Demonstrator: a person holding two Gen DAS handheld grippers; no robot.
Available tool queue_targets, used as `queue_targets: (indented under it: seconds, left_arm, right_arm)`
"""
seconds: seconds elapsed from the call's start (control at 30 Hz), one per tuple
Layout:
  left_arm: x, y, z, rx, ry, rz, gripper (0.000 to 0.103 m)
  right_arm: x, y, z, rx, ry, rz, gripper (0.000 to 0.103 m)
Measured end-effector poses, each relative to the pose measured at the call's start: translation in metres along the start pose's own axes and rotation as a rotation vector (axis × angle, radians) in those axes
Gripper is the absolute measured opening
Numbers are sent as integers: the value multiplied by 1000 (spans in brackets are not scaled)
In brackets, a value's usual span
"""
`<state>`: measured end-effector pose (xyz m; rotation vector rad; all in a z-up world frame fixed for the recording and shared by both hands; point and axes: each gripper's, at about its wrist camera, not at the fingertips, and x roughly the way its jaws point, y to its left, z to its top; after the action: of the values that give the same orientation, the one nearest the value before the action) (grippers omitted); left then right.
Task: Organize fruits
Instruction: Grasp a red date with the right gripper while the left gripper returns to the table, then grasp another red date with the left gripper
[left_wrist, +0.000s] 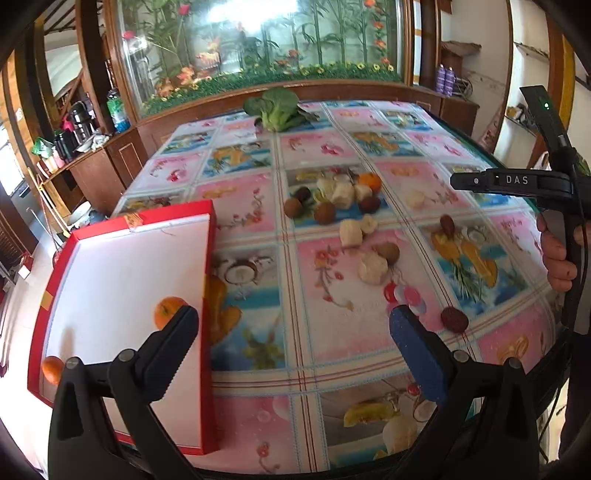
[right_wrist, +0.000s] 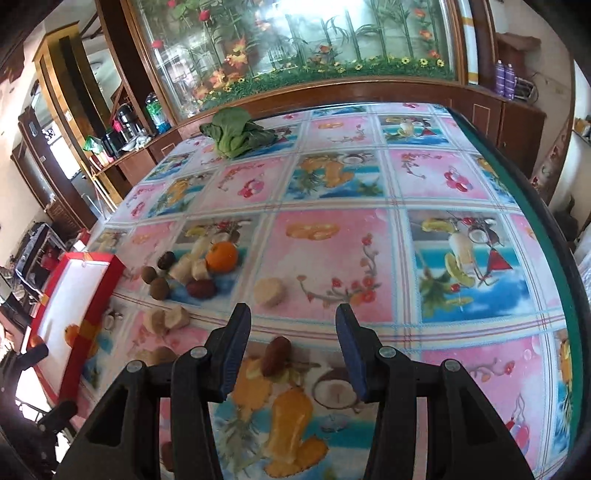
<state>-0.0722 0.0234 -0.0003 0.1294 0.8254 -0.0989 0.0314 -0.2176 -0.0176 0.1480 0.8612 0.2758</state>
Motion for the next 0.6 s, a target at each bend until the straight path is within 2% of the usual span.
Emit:
queue_targets:
  seconds: [0.17, 0.27, 0.33, 0.4, 0.43, 0.47, 0.53, 0.6]
  left_arm:
    - [7, -14, -1, 24, -12, -51, 103]
    - [10, -29, -1, 36, -6, -131, 102]
    - [9, -42, -1, 74, -4, -196, 98]
    - [7, -57, -2, 120, -2, -239, 94]
    - [7, -62, -3, 131, 1, -262, 89]
    - [8, -66, -4, 138, 8, -283, 85]
    - [12, -73, -4, 139, 31, -311, 84]
    - [17, -78, -5, 135, 48, -329, 76]
  right_arm:
    - [10, -6, -9, 13, 42, 26, 48]
    - [15, 6, -9, -40, 48, 25, 47]
    - [19, 17, -8, -76, 50, 36, 46]
    - [24, 25, -9, -108, 51, 17, 37]
    - [27, 29, -10, -127, 54, 1, 35]
    - [30, 30, -11, -138, 58, -11, 30]
    - [36, 33, -15, -164, 75, -35, 25]
    - [36, 32, -15, -167, 67, -39, 18]
